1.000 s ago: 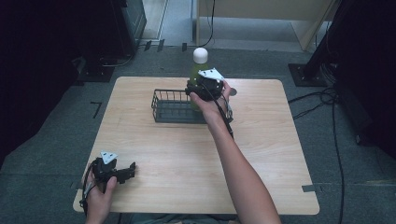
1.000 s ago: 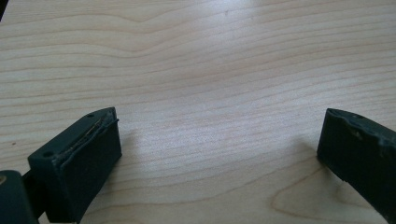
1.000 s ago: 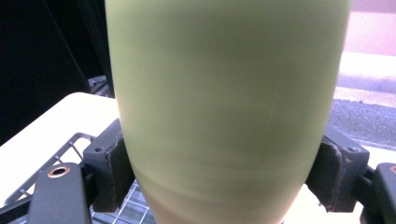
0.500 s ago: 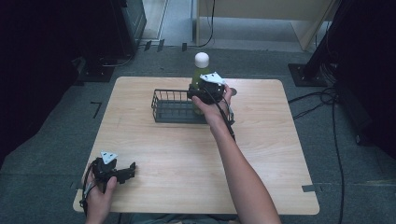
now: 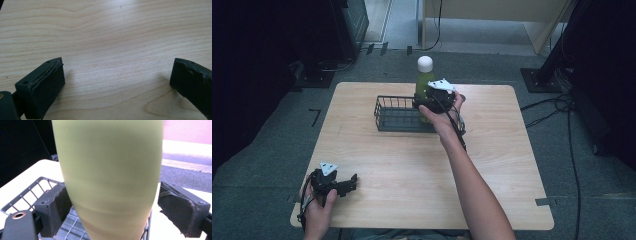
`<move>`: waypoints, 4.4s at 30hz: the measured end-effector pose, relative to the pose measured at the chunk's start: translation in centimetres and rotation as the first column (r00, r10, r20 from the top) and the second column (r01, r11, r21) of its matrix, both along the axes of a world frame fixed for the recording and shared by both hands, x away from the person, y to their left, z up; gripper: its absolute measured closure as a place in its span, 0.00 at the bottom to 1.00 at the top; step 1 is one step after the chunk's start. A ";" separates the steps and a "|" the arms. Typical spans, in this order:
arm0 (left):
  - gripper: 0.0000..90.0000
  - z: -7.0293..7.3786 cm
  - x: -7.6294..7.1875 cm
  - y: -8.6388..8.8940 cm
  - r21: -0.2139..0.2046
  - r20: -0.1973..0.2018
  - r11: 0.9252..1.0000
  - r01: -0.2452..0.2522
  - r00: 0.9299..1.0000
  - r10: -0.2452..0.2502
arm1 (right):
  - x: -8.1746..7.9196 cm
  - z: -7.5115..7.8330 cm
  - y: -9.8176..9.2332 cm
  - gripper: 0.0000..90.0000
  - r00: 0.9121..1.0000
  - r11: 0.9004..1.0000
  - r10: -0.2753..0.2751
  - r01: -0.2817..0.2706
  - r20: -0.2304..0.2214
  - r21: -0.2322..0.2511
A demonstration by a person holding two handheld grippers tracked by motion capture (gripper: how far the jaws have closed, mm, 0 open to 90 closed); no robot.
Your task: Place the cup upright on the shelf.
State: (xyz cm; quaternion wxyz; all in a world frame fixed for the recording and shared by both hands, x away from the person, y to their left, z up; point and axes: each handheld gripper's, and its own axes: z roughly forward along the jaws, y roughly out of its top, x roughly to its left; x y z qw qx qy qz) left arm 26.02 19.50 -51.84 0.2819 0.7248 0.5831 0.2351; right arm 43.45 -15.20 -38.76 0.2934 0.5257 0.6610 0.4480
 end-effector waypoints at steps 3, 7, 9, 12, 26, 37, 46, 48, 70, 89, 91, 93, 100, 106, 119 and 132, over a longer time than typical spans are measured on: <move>0.00 0.0 0.0 0.0 0.000 0.000 1.000 0.000 1.000 0.000 | -0.2 -0.1 -0.1 0.11 1.000 1.000 0.008 -0.008 -0.015 -0.004; 0.00 0.0 0.0 0.0 0.000 0.000 1.000 0.000 1.000 0.000 | -0.6 0.1 -0.4 0.10 1.000 1.000 0.019 -0.019 -0.014 -0.001; 0.00 0.0 0.0 0.0 0.000 0.000 1.000 0.000 1.000 0.000 | -0.9 0.1 -0.7 0.09 1.000 1.000 0.024 -0.024 -0.015 -0.007; 0.00 0.0 0.0 0.0 0.000 0.000 1.000 0.000 1.000 0.000 | -1.4 0.2 -1.0 0.09 0.999 0.999 0.032 -0.032 -0.008 -0.004; 0.00 0.0 0.0 0.0 0.000 0.000 1.000 0.000 1.000 0.000 | -4.6 0.3 -2.9 0.05 0.997 0.997 0.081 -0.081 0.016 -0.011; 0.00 0.0 0.0 0.0 0.000 0.000 1.000 0.000 1.000 0.000 | -7.2 -0.7 -5.3 0.02 0.996 0.996 0.088 -0.088 0.003 -0.008; 0.00 0.0 0.0 0.0 -0.001 0.003 1.000 -0.001 1.000 0.001 | -9.6 -1.6 -7.6 0.01 0.997 0.997 0.078 -0.078 -0.010 0.006; 0.00 0.0 0.0 0.0 0.001 0.003 1.000 0.000 1.000 0.000 | -10.2 -1.7 -8.2 0.00 0.997 0.997 0.078 -0.078 -0.011 0.004; 0.00 0.0 0.0 0.0 0.002 0.001 1.000 0.001 1.000 -0.001 | -15.6 -5.3 -15.3 0.00 0.998 1.000 -0.015 0.014 -0.061 -0.012; 0.00 0.0 0.0 0.0 0.002 0.001 1.000 0.002 1.000 -0.002 | -19.0 -8.5 -21.2 0.00 0.984 0.992 -0.127 0.124 -0.123 -0.029; 0.00 0.0 0.0 0.0 0.002 0.001 1.000 0.002 1.000 -0.002 | -19.2 -8.8 -21.6 0.00 0.982 0.991 -0.137 0.133 -0.133 -0.033; 0.00 0.0 0.0 0.0 0.002 0.001 1.000 0.002 1.000 -0.002 | -19.6 -9.2 -22.1 0.00 0.979 0.989 -0.150 0.146 -0.139 -0.039; 0.00 0.0 0.0 0.0 0.001 0.001 1.000 0.001 1.000 -0.001 | -20.9 -10.5 -24.2 0.00 0.966 0.981 -0.195 0.189 -0.173 -0.047; 0.00 0.0 0.0 0.0 0.001 0.001 1.000 0.001 1.000 -0.001 | -22.0 -11.8 -25.9 0.00 0.951 0.972 -0.236 0.226 -0.201 -0.069; 0.00 0.0 0.0 0.0 0.002 0.001 1.000 0.001 1.000 -0.001 | -23.4 -13.9 -27.5 0.00 0.915 0.962 -0.265 0.230 -0.306 -0.145; 0.00 0.0 0.0 0.0 0.001 0.001 1.000 0.001 1.000 -0.001 | -23.6 -13.9 -27.4 0.00 0.922 0.969 -0.237 0.202 -0.306 -0.142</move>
